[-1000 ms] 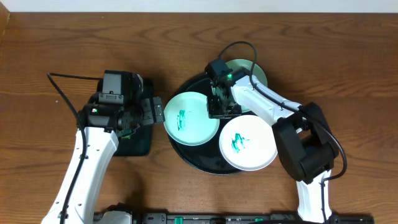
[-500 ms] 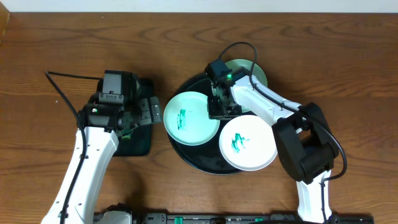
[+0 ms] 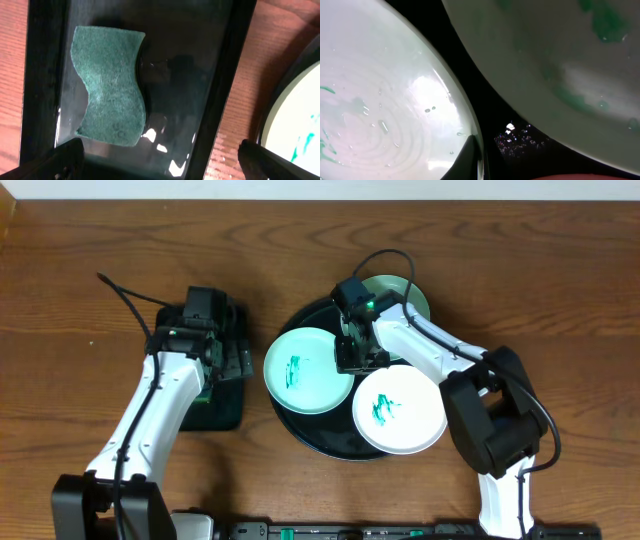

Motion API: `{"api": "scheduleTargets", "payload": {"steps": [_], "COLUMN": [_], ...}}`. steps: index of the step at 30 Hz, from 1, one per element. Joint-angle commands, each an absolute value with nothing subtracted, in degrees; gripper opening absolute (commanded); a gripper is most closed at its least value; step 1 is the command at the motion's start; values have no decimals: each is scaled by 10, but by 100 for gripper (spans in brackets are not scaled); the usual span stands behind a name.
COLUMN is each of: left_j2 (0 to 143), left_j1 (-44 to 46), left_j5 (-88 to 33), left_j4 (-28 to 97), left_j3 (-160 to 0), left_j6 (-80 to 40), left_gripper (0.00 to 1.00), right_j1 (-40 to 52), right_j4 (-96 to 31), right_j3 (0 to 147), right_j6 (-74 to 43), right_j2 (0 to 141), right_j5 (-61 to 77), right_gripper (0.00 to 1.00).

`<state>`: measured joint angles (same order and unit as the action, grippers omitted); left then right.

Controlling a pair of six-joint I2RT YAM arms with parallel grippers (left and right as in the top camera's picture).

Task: Clean dirty plates on tray and stack at the side
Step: 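Lower the left gripper into the black tray and grasp the green sponge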

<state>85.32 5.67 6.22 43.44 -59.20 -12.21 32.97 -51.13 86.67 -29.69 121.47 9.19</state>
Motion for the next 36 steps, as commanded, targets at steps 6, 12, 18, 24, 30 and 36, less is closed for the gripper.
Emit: {"api": "scheduleTargets", "payload": {"steps": [6,12,18,24,30,36], "left_j2": [881,924,968,999,1015,1043], "left_j1": [10,-92,-126,-108,-107,-107], "left_j5": [126,-40,-92,-105,-99,-80], "left_j4": [426,410,392,363,329,322], "left_j3": [-595,-595,-595,-595,-595,-595], "left_j6": [-141,-58,-30,-24,-24,-24], "left_gripper": [98,83,78,55,51,46], "right_j1": [334,334,334,334,334,334], "right_j4": [-520,-519,-518,-518,-515,-516], "right_j3": [835,835,835,835,835,835], "right_j6": [-281,-270,-267,-267,-267,-267], "right_j2": [1226,1226,1226,1226,1226,1226], "right_j5": [59,61,61,64,81,84], "right_gripper": [1,1,1,1,1,1]}}
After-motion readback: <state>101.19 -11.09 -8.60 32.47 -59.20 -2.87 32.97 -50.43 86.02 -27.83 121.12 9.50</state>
